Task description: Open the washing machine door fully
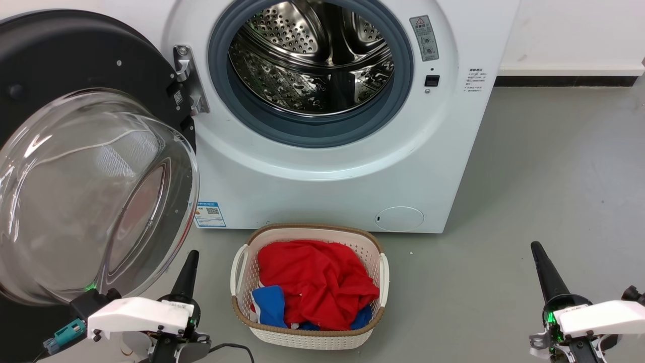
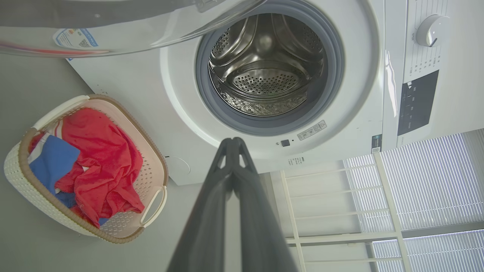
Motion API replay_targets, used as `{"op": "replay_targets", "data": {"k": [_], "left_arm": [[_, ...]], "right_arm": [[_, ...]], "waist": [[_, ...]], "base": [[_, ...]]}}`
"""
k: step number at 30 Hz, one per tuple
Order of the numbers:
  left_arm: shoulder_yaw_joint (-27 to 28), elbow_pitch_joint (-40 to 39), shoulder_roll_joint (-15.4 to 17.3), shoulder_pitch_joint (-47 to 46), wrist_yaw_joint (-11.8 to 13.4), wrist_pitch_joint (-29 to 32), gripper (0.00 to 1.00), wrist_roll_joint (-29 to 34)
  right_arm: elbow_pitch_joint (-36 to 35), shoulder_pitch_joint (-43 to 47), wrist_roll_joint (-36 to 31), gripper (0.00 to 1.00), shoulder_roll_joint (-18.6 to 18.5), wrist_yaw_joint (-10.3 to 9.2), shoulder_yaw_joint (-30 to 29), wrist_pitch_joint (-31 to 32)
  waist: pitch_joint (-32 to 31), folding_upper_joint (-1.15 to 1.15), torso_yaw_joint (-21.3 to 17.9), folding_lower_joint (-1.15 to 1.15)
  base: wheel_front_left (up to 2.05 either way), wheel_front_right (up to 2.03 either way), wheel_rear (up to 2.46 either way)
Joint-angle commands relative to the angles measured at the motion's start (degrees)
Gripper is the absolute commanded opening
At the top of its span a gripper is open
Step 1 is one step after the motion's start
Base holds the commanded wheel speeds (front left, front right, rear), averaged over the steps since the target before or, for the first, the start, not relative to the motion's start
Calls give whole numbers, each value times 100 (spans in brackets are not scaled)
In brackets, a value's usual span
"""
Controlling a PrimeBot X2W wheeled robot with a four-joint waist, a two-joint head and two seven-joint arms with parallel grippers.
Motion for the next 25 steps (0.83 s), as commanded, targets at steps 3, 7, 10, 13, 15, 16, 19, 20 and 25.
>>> {"op": "replay_targets", "data": {"k": [3, 7, 10, 13, 15, 16, 19, 20, 25], "left_arm": [[117, -18, -42, -128, -95, 56, 0, -151], [213, -5, -91, -126, -164, 110, 0, -293], [281, 3, -125, -129, -210, 146, 0, -400], [350, 12, -160, -132, -257, 186, 0, -494], [393, 19, -186, -135, -282, 215, 0, -562], [414, 22, -199, -135, -302, 231, 0, -592], [478, 30, -238, -138, -348, 261, 0, -693], [499, 32, -249, -139, -361, 276, 0, -726], [602, 46, -300, -132, -434, 332, 0, -875]], "right_arm": [[3, -149, 221, 0, 9, 2, -20, 23], [40, -181, 431, 0, 13, 2, -29, 41], [68, -204, 579, 0, 15, 2, -35, 53], [93, -235, 729, 0, 18, 2, -41, 70], [109, -247, 828, 0, 20, 2, -45, 80], [118, -251, 872, 0, 22, 2, -47, 78], [142, -279, 1013, 0, 25, 2, -53, 92], [151, -288, 1059, 0, 25, 2, -54, 93], [192, -315, 1282, 0, 30, 2, -65, 119]], "waist": [[7, 0, 8, 0], [17, 0, 20, 0], [25, 0, 28, 0], [32, 0, 37, 0], [37, 0, 43, 0], [39, 0, 46, 0], [47, 0, 54, 0], [49, 0, 57, 0], [62, 0, 71, 0]], "base": [[0, 0, 0], [0, 0, 0], [0, 0, 0], [0, 0, 0], [0, 0, 0], [0, 0, 0], [0, 0, 0], [0, 0, 0], [0, 0, 0]]}}
